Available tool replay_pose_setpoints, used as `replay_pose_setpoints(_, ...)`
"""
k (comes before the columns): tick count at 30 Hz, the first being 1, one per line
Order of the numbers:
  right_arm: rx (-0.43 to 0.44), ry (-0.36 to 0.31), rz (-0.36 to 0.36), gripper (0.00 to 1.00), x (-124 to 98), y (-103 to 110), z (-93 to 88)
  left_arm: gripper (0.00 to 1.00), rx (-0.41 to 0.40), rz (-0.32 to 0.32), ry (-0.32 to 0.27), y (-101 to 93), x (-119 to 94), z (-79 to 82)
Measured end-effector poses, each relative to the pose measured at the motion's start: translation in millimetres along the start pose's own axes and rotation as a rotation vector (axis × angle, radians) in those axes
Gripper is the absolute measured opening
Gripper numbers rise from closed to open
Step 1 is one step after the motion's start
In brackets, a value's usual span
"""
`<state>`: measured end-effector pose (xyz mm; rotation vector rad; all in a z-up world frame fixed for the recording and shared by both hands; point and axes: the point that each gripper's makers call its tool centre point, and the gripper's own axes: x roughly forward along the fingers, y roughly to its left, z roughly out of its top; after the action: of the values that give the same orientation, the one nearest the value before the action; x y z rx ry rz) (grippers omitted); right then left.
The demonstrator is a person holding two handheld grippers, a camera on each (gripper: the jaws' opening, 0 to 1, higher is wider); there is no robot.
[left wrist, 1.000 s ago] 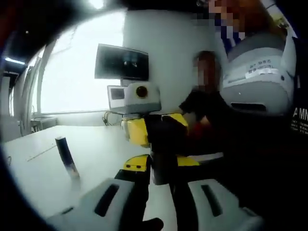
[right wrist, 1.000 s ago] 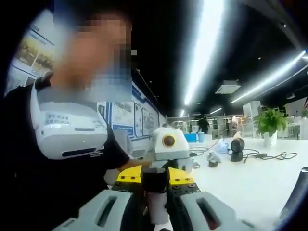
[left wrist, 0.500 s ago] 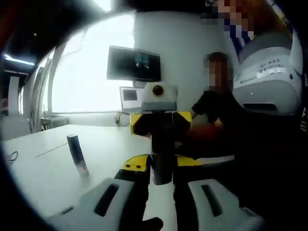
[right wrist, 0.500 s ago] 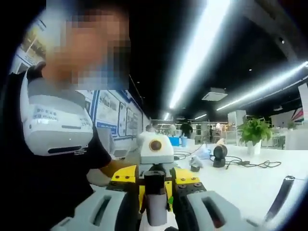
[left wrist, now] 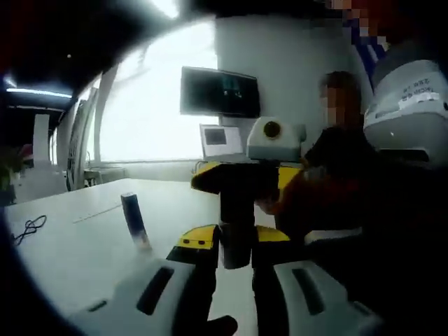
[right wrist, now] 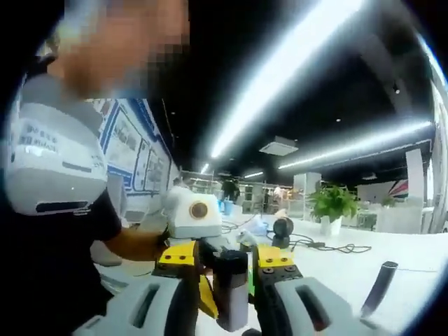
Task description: Pick up cosmetic bottle twist off cap place on table pick up cap screw tight cap place on table
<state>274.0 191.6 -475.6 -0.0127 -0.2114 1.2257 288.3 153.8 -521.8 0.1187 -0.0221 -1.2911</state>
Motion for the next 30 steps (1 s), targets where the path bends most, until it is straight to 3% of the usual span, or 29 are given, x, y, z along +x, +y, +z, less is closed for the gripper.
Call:
replay_pose_setpoints(6,-0.052,0.01,-0.194,0.25,-3,-22,0.8,0.08,-0.039,0.071,-0.015,8.3,1,1.7)
replay_pose_setpoints(9,-0.053,0.003,-0.244,0.25,-4,-25,2.5,0.08,-0.025,0.13,-0.012,14.7,1,2.3)
replay_pose_setpoints(15,-0.074,0.007,-0.309,0.24,-5,-31,2.6,0.08,-0.016,0.177,0.001,16.7,2,1.3)
replay_pose_setpoints(23,-0.1,0.022,-0.357,0.23,-3,-35,1.2,0.08,-0.029,0.296,0.018,27.2,-1,-1.3)
replay_pose_setpoints(30,-0.103,0.038,-0.382,0.22,0,-35,-5.4,0.08,-0.024,0.357,0.006,28.7,-6,2.3)
